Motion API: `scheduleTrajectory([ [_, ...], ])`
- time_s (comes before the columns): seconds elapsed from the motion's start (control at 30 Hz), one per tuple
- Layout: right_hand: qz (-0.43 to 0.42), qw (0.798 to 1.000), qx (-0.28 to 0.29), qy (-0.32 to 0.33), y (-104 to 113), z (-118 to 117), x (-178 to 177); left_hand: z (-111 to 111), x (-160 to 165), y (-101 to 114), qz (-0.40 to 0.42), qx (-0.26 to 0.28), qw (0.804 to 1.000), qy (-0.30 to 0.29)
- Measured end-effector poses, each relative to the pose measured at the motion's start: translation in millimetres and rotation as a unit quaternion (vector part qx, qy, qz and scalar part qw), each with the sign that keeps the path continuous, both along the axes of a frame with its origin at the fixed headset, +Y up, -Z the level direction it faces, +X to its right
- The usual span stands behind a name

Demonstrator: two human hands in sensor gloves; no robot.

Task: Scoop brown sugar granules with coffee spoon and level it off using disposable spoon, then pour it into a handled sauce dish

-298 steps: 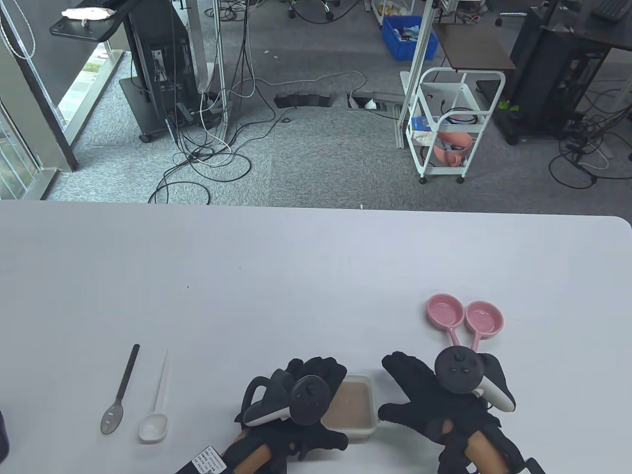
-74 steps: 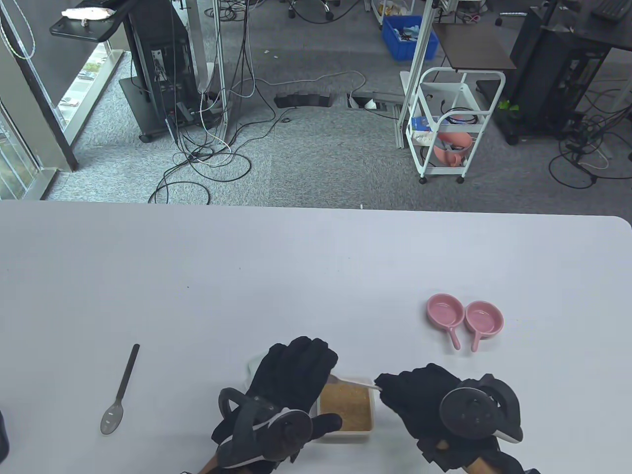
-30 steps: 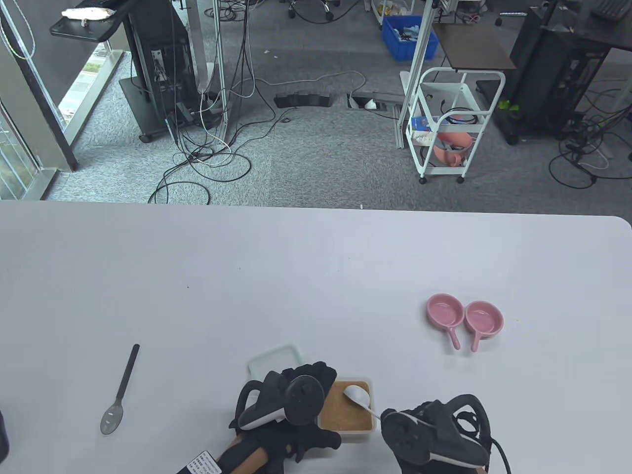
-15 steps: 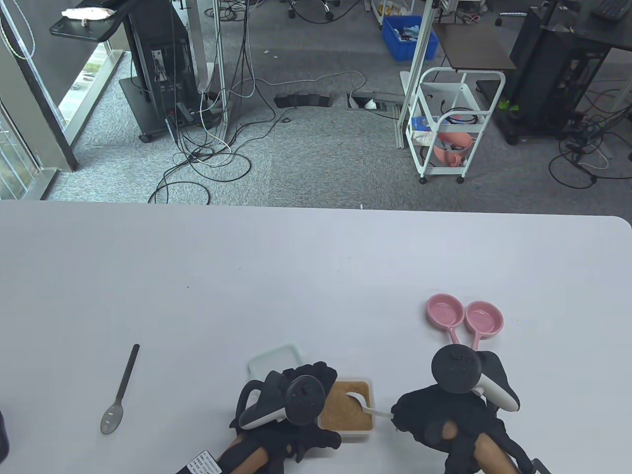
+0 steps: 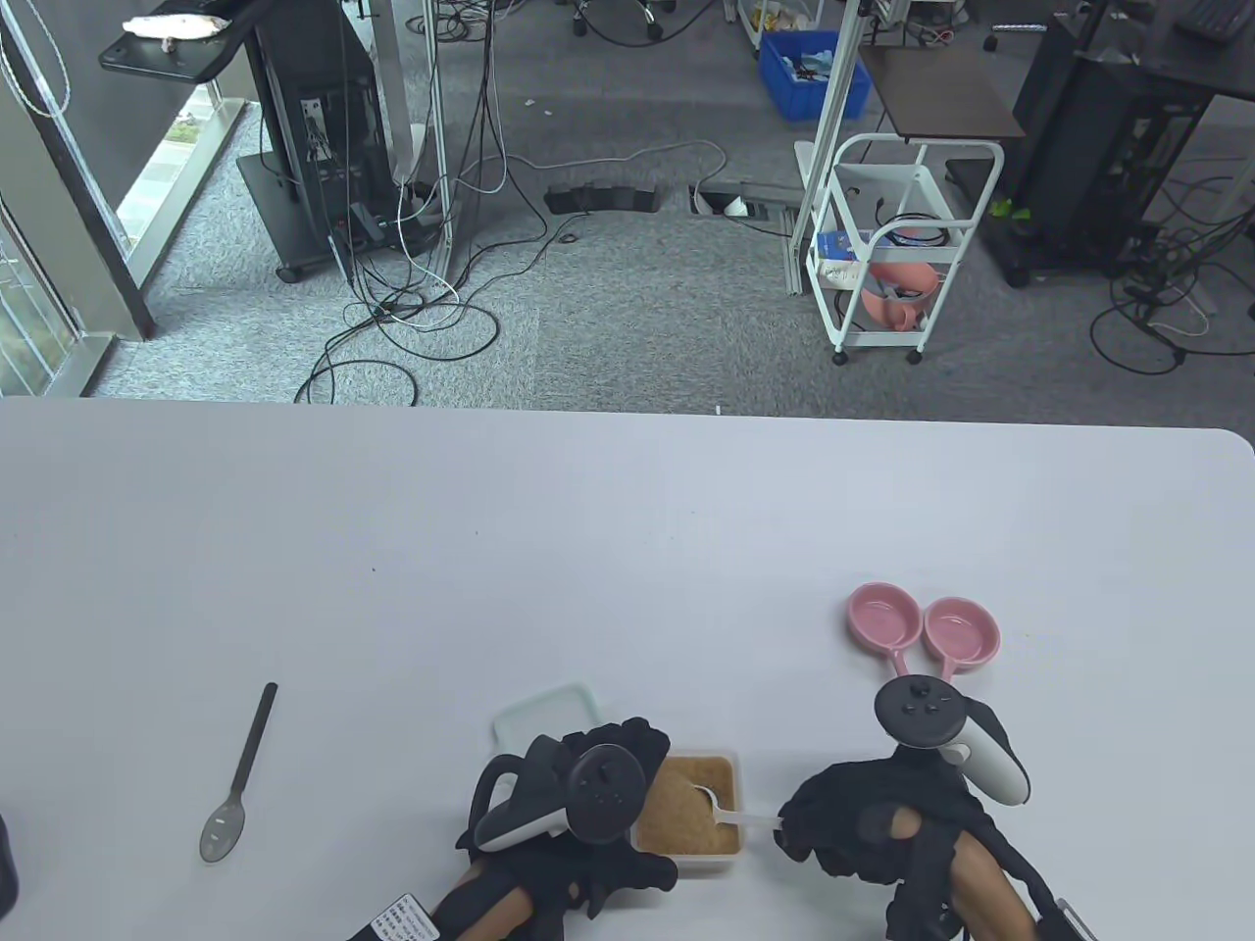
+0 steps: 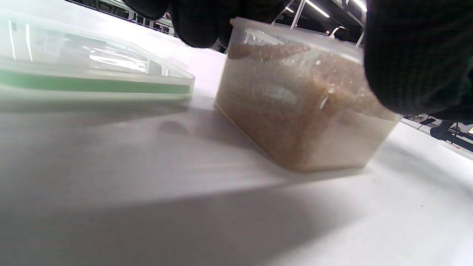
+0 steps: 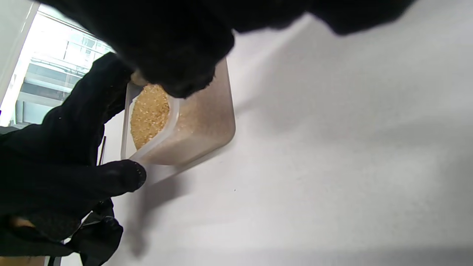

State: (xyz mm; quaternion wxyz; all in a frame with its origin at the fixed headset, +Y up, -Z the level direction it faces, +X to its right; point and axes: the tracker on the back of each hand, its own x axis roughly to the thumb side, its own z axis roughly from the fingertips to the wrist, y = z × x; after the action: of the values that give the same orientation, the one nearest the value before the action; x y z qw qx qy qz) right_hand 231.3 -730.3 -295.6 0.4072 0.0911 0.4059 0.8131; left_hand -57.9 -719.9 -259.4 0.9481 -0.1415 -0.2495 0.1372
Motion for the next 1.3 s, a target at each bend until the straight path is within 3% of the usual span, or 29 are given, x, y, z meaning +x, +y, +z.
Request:
scheduleTrajectory([
  [0.4, -0.063, 0.996, -0.067, 0.007, -26.4, -4.3, 4.4, 0.4, -0.7, -0.1, -0.003, 0.000, 1.000, -0.001],
  [0.73, -0.100, 0.992, -0.071, 0.002, -25.5, -7.1, 13.0, 0.4, -4.3, -1.5, -0.002, -0.002, 1.000, 0.001],
  [1.13, -0.120, 0.991, -0.062, -0.001, -19.9, -7.8, 17.0, 0.5, -26.1, 11.8, 0.075, -0.002, 0.997, 0.007],
  [1.3, -0.128, 0.990, -0.066, -0.005, -24.0, -8.6, 16.4, 0.2, -34.2, 17.1, 0.142, -0.003, 0.990, -0.010],
])
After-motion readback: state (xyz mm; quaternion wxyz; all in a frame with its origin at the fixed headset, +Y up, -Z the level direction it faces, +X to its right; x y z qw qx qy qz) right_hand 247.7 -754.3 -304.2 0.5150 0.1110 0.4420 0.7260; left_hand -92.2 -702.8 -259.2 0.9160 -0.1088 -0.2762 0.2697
